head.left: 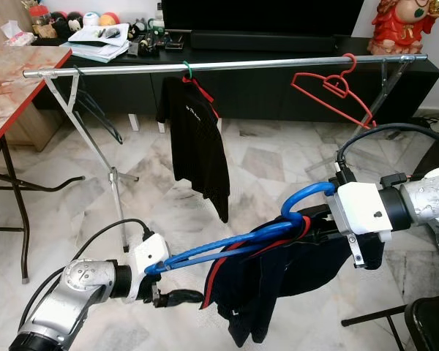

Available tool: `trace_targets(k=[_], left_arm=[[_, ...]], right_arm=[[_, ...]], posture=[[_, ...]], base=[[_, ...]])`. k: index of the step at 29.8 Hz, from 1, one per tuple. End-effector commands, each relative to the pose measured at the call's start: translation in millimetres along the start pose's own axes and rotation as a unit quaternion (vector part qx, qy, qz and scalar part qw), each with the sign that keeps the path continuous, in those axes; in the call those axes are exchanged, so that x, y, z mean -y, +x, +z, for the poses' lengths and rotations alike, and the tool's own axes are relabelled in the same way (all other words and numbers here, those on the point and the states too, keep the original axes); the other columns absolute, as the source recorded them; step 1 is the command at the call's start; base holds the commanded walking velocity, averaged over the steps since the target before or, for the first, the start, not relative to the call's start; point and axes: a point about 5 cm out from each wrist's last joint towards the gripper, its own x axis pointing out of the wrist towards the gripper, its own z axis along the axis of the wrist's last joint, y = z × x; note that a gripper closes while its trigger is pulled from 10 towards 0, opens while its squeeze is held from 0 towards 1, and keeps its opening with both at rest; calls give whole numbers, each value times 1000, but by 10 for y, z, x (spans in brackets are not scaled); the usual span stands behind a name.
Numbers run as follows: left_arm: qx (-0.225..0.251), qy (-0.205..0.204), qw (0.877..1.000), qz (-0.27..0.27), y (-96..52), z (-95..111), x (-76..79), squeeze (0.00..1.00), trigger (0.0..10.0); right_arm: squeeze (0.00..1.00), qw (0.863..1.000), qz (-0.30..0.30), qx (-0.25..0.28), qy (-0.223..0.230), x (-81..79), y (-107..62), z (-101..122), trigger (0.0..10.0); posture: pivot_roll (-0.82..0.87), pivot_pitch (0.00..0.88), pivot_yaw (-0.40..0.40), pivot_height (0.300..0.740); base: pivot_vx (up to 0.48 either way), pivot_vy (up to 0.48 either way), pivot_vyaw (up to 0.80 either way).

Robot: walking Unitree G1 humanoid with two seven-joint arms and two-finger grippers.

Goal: Hang hanger

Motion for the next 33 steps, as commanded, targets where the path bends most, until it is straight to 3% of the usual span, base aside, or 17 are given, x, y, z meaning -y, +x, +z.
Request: trace_targets(k=[1,14,22,33], left_arm=[[-5,9,1000,-24,42,12,71,0,10000],[-25,0,997,-66,16,-31,188,0,10000],[-8,25,999,24,100,34,-3,0,10000],[-1,13,1000,2,163,45,66,0,10000]], right_arm=[[0,1000,-16,-6,-19,36,-43,72,0],[0,1000,-11,-4,-21,27,26,63,0],[0,1000,-7,-2,-23,22,41,73,0],[0,1000,-4,1,-23,19,71,77,0]], posture=[[-84,171,15,740],[-79,167,18,740],[-83,164,17,740],[-80,168,21,740]], base=[[0,0,0],[0,0,0],[0,0,0],[0,0,0]])
